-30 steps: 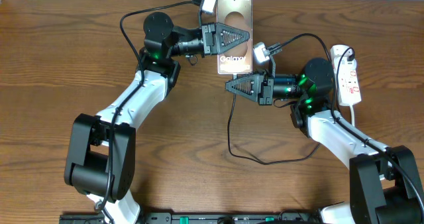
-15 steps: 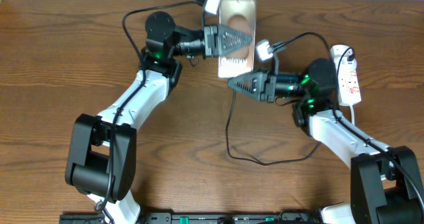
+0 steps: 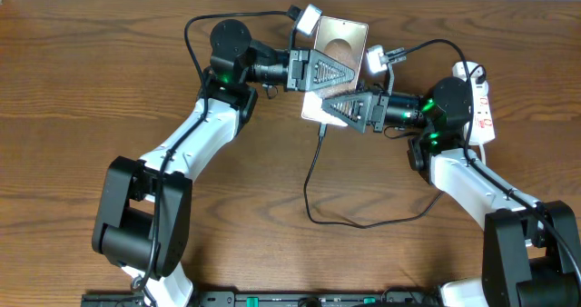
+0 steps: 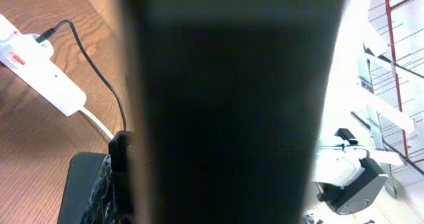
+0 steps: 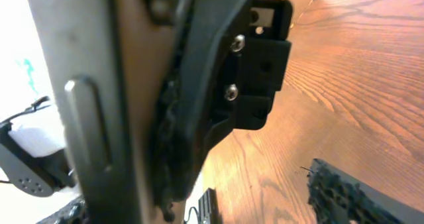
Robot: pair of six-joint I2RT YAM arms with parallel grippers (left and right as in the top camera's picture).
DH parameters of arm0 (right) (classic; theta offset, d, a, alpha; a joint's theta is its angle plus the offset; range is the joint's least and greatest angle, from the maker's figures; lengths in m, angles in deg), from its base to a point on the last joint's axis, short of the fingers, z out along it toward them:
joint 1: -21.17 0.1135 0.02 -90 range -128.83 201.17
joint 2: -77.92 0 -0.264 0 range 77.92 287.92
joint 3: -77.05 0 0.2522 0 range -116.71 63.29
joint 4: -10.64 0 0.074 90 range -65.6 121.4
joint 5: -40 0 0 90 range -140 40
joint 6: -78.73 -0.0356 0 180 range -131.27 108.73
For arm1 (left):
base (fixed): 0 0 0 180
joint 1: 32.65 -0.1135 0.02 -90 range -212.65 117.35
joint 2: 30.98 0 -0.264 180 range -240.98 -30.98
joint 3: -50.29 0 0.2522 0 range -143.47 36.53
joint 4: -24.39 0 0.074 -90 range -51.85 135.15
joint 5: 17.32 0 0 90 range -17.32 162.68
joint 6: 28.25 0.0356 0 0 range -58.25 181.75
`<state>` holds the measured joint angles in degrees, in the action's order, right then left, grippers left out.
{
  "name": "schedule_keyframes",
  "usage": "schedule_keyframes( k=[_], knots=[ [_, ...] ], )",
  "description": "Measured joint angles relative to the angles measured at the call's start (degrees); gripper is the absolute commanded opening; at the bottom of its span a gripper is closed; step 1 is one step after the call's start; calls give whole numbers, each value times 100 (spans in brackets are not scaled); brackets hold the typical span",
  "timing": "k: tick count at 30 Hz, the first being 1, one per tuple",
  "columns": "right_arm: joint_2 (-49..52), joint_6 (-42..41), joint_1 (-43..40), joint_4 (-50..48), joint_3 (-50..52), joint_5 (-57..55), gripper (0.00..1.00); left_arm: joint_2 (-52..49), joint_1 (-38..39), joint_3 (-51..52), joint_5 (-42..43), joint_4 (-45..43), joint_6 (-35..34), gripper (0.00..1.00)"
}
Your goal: Plug charger to phone and switch on socket
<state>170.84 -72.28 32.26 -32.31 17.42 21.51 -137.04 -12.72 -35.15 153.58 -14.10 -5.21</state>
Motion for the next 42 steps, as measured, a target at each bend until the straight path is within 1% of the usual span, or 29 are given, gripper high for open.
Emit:
schedule_keyframes(
  k=[1, 3, 5, 10, 14, 18, 20, 22, 25, 27, 28, 29, 32, 36, 37, 38, 39, 41, 42],
  knots=[
    [0, 0, 0, 0, 0, 61, 88, 0, 0, 0, 0, 2, 0, 7],
    [0, -2, 0, 2, -2, 175, 82, 0, 0, 0, 0, 0, 2, 7],
    [0, -11, 0, -2, -4, 321, 80, 0, 0, 0, 0, 0, 4, 7],
    [0, 0, -4, -111, -4, 728, 80, 0, 0, 0, -28, -2, 22, 7],
    [0, 13, -4, -120, -4, 909, 66, 0, -24, 0, -90, 0, 39, 7],
    [0, 20, -15, -125, -4, 883, 63, 0, -26, 0, -133, 4, 42, 7],
    [0, 31, -17, -125, -4, 774, 55, 0, -26, -2, -131, 7, 42, 7],
    [0, 28, -15, -122, -4, 627, 52, 0, -24, 0, -129, 9, 42, 7],
    [0, 39, -17, -131, -4, 407, 41, 0, -24, 0, -127, 11, 42, 7],
    [0, 26, -15, -127, -4, 282, 39, 0, -24, 0, -127, 13, 42, 7],
    [0, 20, -15, -122, -4, 251, 34, 0, -24, 0, -129, 11, 48, 7],
    [0, 22, -15, -129, -4, 197, 33, 0, -24, 0, -131, 11, 61, 7],
    [-4, 20, -15, -142, -4, 149, 18, 0, -31, 0, -146, 17, 111, 8],
    [-59, 15, -13, -157, -15, 155, 4, 0, -42, 2, -199, 26, 186, 8],
    [-76, -2, -13, -142, -15, 149, 1, 0, -44, 2, -201, 15, 216, 9],
    [-76, -57, -15, -111, -15, 131, 1, 0, -42, 2, -197, -28, 289, 16],
    [-76, -87, -15, -98, -15, 116, 1, 0, -42, 2, -197, -46, 348, 27],
    [-63, -55, -15, -70, -13, 94, 1, 0, -42, 2, -181, -46, 249, 40],
    [-35, -46, -17, -52, -13, 79, 1, 13, -39, 2, -177, -48, 234, 50]
  ],
)
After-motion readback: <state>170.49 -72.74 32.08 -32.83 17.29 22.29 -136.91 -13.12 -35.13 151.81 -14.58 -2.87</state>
